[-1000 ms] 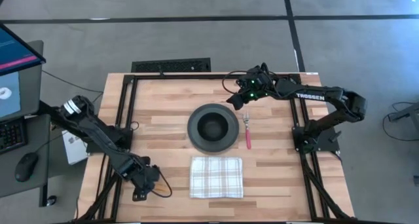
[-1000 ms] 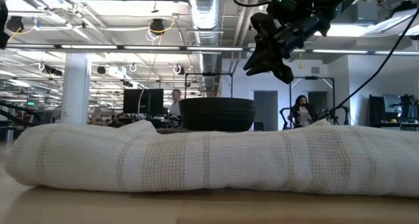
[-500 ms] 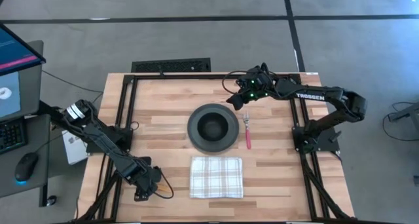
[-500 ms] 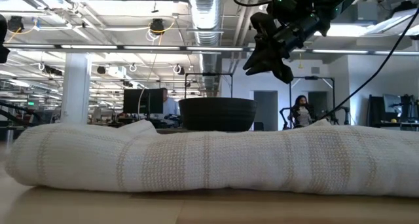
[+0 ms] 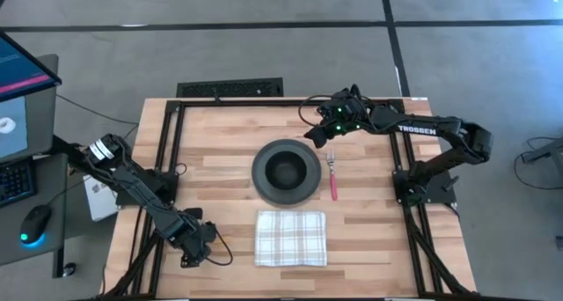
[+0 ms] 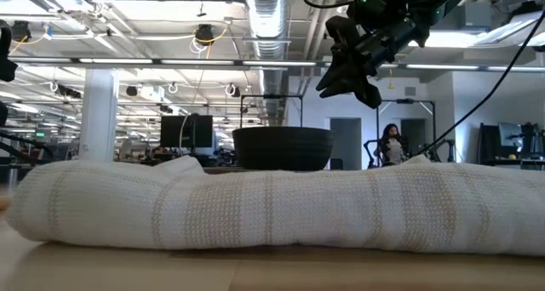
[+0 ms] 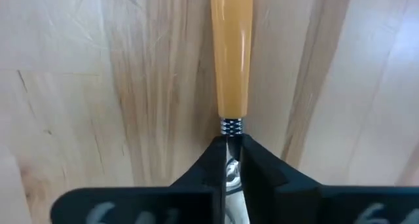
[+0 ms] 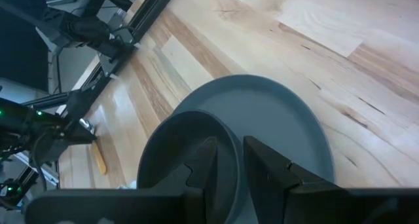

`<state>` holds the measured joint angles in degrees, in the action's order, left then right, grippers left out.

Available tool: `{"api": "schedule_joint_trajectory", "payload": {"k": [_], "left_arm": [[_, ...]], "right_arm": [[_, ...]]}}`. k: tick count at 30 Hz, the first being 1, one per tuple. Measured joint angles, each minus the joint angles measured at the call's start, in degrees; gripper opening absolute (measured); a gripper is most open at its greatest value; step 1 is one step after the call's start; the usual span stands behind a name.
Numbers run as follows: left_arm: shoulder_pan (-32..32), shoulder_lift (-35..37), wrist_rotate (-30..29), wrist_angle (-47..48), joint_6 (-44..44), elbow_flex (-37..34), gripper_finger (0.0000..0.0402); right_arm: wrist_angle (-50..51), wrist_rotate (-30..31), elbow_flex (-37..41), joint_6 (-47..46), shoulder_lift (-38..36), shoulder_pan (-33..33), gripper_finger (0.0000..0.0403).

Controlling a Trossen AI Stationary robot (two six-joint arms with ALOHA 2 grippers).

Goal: Set table place
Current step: Put the yellow spoon into the black bowl

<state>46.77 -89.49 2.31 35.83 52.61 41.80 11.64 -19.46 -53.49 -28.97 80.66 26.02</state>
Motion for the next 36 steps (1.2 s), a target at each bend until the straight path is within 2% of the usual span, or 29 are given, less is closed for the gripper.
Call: {"api": "schedule_joint_trajectory", "payload": {"k": [13, 19, 26, 36], "left_arm": [[-0.6, 1.5, -1.0, 0.1, 3.3, -0.2, 0.0004], [-0.9, 2.9, -6.3, -0.4, 4.8, -0.3, 0.0002], [-1.8, 3.3, -7.6, -1.7, 5.4, -0.1, 0.0001], [-3.9, 8.1, -12.1, 0.0, 5.3, -0.1, 0.0003]], "right_arm": [[0.0, 0.0, 0.0, 0.0, 0.0, 0.0, 0.0098], [0.0, 0.0, 0.0, 0.0, 0.0, 0.0, 0.0098], [0.1, 0.0, 0.0, 0.0, 0.0, -0.1, 0.0098], [0.1, -0.2, 0.0, -0.1, 0.0, -0.1, 0.0098]]}}
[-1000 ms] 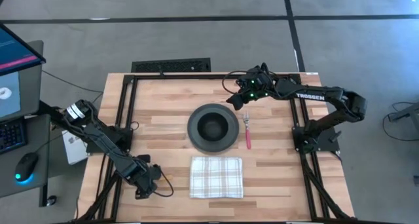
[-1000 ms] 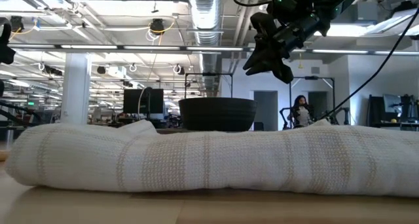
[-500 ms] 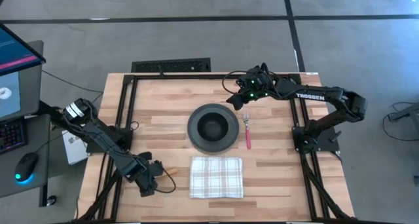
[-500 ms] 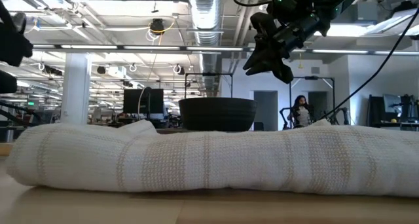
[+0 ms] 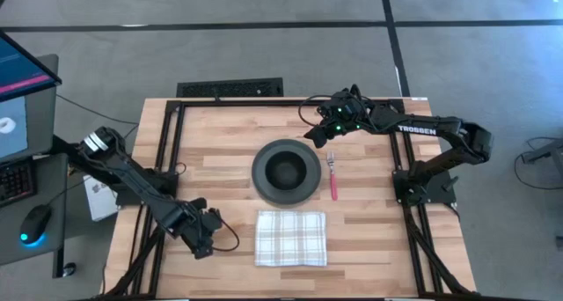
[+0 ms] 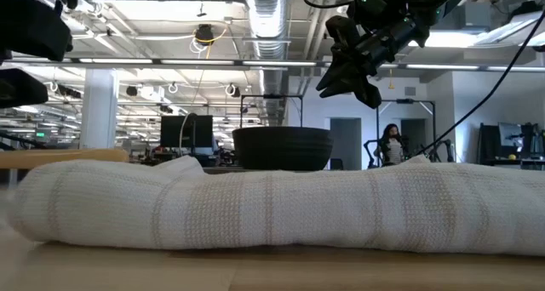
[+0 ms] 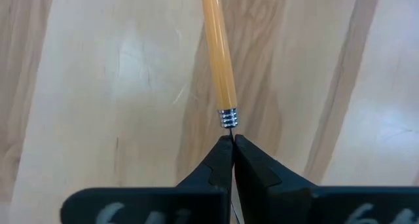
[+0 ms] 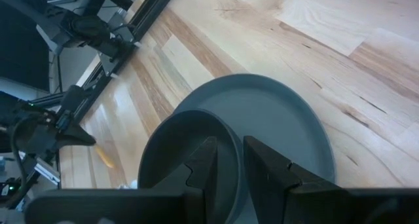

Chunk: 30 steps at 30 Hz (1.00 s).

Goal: Set table place
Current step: Put the yellow spoon into the black bowl

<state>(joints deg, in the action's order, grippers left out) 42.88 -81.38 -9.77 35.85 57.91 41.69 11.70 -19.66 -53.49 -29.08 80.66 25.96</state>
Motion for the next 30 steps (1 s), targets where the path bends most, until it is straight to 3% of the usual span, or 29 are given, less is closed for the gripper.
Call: {"api": "schedule_joint_trajectory", "payload": {"k": [9, 17, 21, 30], "left_arm": [[-3.6, 3.6, -4.7, 1.5, -2.3, 0.0, 0.0001], [-14.5, 14.6, -12.0, 0.8, -12.4, 0.2, 0.0000], [-22.7, 18.7, -7.7, -4.2, -21.1, 0.2, 0.0000], [-42.2, 19.3, 12.5, -21.1, -34.7, 0.2, 0.0000]], "right_arm": [[0.1, -0.1, 0.0, 0.0, 0.0, 0.0, 0.0098], [-0.2, -4.7, 0.0, -0.1, 0.0, -0.1, 0.0098], [-0.4, -6.3, 0.0, -1.4, 0.0, -0.1, 0.0098], [-1.6, -12.9, 0.0, -1.5, 0.0, -0.1, 0.0098]]}}
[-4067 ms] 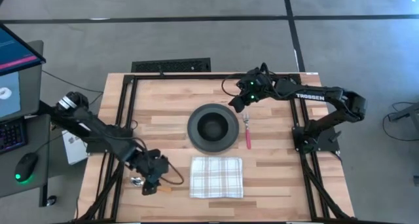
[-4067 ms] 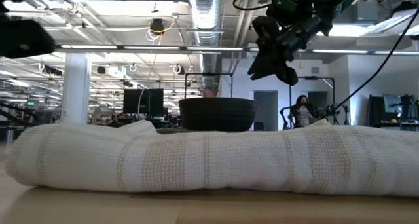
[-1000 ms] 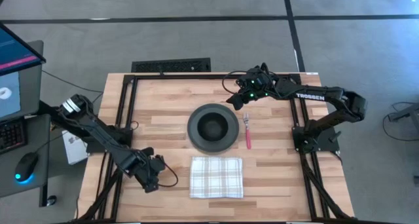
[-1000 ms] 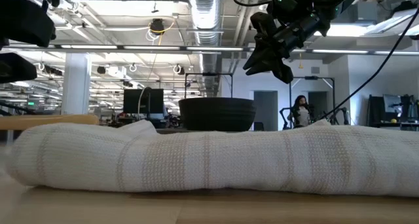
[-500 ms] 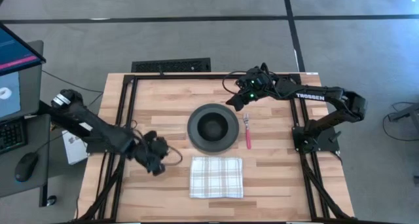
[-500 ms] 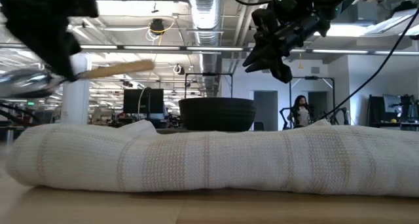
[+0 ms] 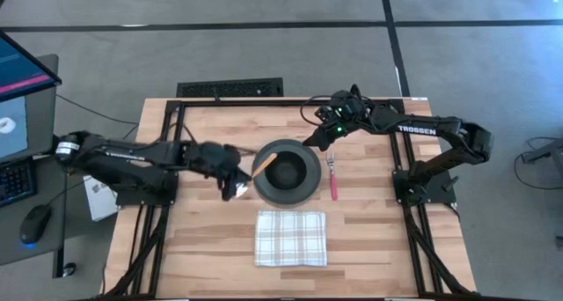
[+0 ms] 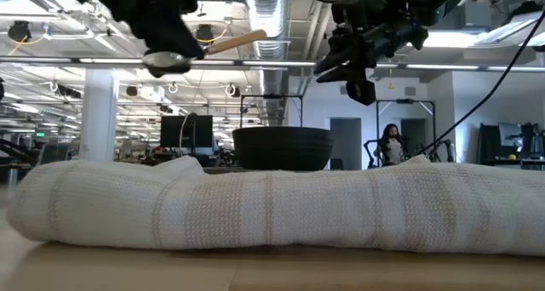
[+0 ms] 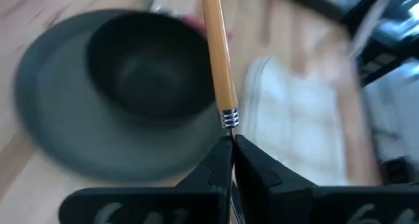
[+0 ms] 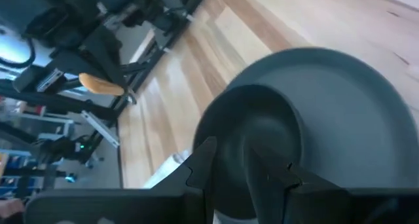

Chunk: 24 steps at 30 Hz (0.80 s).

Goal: Set table place
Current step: Put the yellow spoon into the black bowl

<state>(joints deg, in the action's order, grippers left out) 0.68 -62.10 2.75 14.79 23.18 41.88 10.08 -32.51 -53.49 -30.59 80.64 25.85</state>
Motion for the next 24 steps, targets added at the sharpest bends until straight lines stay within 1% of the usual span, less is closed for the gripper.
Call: {"api": "schedule_joint_trajectory", "payload": {"k": [4, 7, 11, 17, 22, 24], "left_arm": [[-6.1, -2.5, 9.1, -8.7, 0.7, 0.0, 0.0000], [-9.0, -5.0, 13.0, -15.3, 1.7, 0.0, 0.0000], [-11.7, -8.6, 15.3, -18.6, 2.9, 1.1, 0.0000], [-13.3, -14.4, 16.5, -18.4, 0.3, 6.3, 0.0000], [-13.7, -18.3, 16.8, -18.5, -1.1, 10.6, 0.0000], [-14.0, -18.9, 17.8, -17.9, -2.2, 11.5, 0.0000]], "right_arm": [[-1.8, -1.7, 0.0, -0.8, 0.0, 0.0, 0.0098], [-4.1, -2.2, 0.0, -2.9, 0.0, -0.5, 0.0098], [-8.7, -2.2, 0.0, -3.0, 0.0, -2.1, 0.0098], [-16.1, -1.2, 0.0, -3.1, 0.0, -3.3, 0.0098], [-15.4, -1.2, 0.0, -4.9, 0.0, -3.3, 0.0098], [-14.6, -1.2, 0.0, -5.4, 0.0, -3.3, 0.0098]]}}
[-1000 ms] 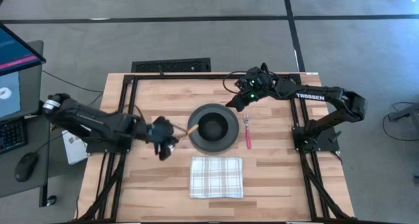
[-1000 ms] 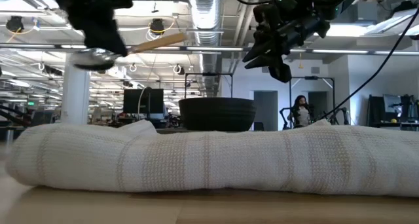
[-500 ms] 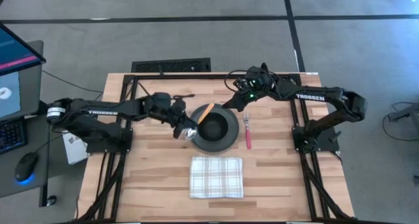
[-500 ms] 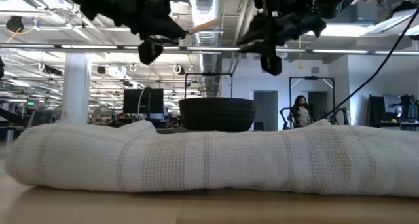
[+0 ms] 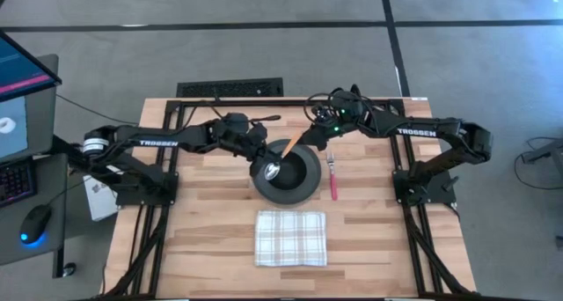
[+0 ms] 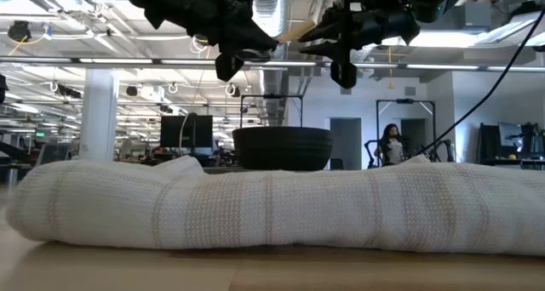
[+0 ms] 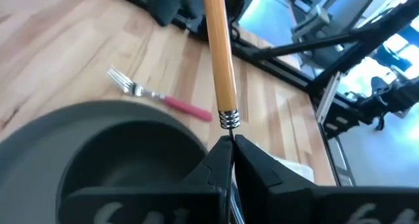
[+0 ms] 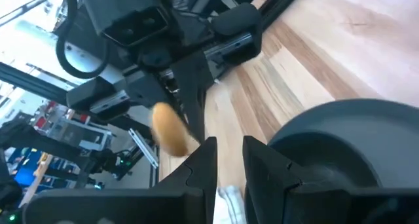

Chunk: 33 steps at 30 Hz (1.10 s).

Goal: Set table place
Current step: Put the yellow spoon into the black bowl

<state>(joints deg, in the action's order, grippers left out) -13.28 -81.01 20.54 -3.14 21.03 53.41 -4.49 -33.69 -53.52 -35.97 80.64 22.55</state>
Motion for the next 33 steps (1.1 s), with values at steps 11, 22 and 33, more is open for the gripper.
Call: {"api": "schedule_joint_trajectory", "payload": {"k": [11, 22, 33], "left_arm": [[-1.2, -0.3, 1.6, -0.4, -0.4, 1.1, 0.0000], [-1.7, -0.3, 2.8, -1.0, -0.4, 1.1, 0.0000], [-1.7, -0.3, 2.9, -1.5, -0.3, 1.1, 0.0000]], "right_arm": [[3.9, -0.4, 0.0, 1.3, 0.1, -1.6, 0.0110], [3.6, -0.6, 0.0, 2.0, 0.3, -1.9, 0.0204], [-2.2, 0.9, 0.0, 1.9, 0.2, -1.9, 0.0239]]}}
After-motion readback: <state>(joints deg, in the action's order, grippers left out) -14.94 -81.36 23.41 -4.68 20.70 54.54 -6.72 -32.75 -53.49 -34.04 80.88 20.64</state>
